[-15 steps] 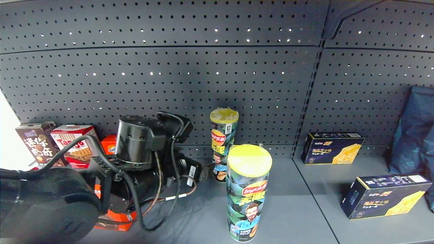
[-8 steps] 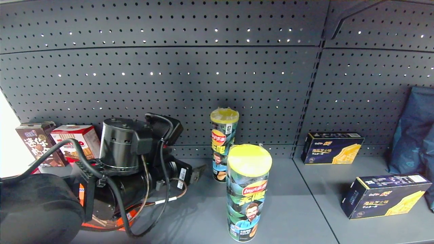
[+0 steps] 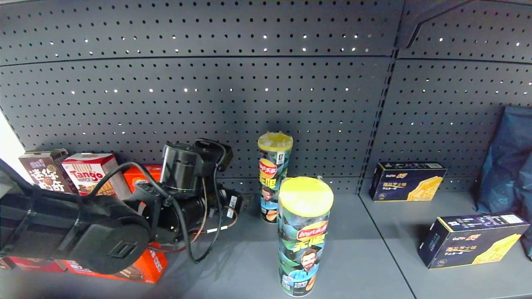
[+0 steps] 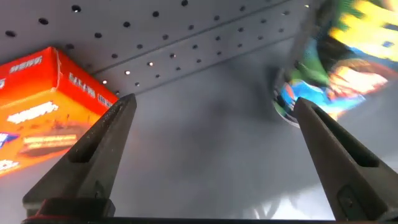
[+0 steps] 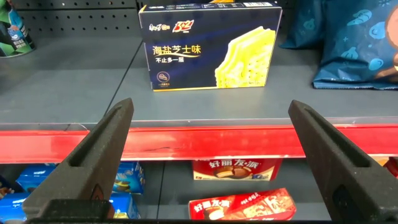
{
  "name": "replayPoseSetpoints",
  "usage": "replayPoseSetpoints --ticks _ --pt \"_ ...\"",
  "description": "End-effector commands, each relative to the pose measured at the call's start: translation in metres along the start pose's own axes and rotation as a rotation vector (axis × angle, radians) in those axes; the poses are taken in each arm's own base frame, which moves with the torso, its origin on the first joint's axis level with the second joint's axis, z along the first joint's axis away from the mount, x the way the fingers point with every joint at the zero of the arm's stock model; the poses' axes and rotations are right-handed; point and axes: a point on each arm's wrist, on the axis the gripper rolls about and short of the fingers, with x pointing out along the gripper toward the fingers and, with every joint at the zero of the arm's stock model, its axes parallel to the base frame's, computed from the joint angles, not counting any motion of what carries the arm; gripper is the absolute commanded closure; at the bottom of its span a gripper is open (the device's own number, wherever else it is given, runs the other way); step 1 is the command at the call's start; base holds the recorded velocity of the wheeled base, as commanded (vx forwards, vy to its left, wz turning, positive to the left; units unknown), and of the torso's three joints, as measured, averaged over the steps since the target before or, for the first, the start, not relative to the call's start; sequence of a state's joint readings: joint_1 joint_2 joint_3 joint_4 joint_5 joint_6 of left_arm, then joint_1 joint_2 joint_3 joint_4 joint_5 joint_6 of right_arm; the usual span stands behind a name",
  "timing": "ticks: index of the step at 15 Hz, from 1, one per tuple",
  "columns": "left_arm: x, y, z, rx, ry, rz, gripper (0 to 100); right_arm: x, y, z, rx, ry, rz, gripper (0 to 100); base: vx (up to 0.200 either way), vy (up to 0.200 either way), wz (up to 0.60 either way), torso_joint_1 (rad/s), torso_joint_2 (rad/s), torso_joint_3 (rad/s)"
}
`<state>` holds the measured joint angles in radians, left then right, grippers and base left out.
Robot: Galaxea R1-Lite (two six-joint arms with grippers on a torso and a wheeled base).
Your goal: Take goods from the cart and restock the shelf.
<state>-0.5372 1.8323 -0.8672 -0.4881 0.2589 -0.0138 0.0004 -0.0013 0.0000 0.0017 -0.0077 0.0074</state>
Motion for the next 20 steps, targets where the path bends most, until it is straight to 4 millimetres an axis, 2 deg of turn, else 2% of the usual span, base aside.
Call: replayPoseSetpoints --ticks 1,5,20 --pt "0.02 -0.001 -0.004 0.001 0.027 0.012 0 0.0 0.0 0.0 0.0 0.001 0.0 0 0.0 0.0 0.0 0.0 0.0 0.0" --pt "0.03 -0.004 -0.002 0.0 0.022 0.008 0 0.0 0.0 0.0 0.0 0.001 0.001 0 0.0 0.0 0.0 0.0 0.0 0.0" --pt "0.022 -0.03 -0.004 0.009 0.021 -0.062 0 0.0 0.0 0.0 0.0 0.001 0.0 0 0.0 0.0 0.0 0.0 0.0 0.0"
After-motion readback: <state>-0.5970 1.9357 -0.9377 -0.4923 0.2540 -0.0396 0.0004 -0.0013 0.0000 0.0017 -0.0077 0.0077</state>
